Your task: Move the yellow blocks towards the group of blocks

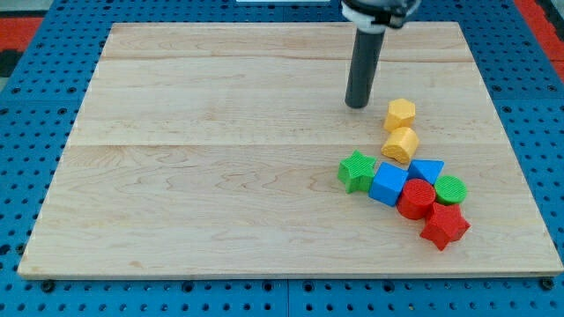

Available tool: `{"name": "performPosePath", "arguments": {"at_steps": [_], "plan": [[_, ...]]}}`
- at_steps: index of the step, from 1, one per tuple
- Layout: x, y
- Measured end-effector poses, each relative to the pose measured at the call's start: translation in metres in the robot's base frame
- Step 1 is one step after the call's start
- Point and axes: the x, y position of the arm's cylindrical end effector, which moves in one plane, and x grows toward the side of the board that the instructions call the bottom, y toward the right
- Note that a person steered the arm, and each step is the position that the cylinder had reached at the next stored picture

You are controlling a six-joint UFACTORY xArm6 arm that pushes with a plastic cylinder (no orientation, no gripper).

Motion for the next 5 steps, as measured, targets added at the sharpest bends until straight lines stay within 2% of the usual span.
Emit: {"name": "performPosePath", "arguments": {"at_steps": [1, 2, 3, 5], "plan": [[-0.001, 0.061], [0.026, 0.06], [0.069, 0.019], [0.085, 0.017]]}}
